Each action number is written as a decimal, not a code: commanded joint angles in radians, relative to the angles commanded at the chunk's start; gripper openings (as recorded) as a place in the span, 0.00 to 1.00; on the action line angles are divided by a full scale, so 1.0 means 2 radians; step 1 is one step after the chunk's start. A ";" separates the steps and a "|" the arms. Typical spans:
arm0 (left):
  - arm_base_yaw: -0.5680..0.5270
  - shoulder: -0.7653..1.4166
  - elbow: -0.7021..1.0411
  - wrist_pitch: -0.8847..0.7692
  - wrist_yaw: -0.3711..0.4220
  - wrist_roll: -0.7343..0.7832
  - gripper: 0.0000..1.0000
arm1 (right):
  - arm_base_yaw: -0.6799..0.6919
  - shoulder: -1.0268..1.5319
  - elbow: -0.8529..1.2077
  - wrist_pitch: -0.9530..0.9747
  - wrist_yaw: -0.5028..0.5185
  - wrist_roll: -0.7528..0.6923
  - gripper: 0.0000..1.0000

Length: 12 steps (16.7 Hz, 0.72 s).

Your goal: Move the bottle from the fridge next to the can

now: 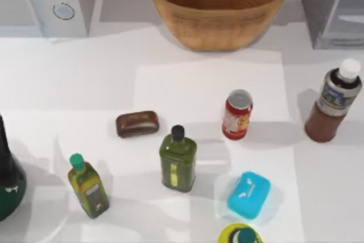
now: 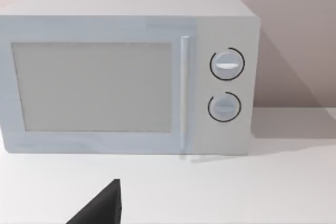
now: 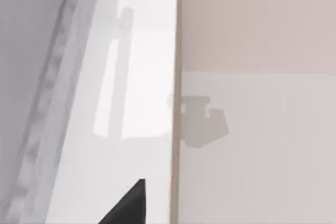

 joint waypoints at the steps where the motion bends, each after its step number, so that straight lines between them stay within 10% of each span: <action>1: 0.000 0.000 0.000 0.000 0.000 0.000 1.00 | 0.026 0.000 -0.001 0.036 0.006 0.044 1.00; 12: 0.000 0.000 0.000 0.000 0.000 0.000 1.00 | 0.162 -0.004 -0.004 0.216 0.034 0.240 1.00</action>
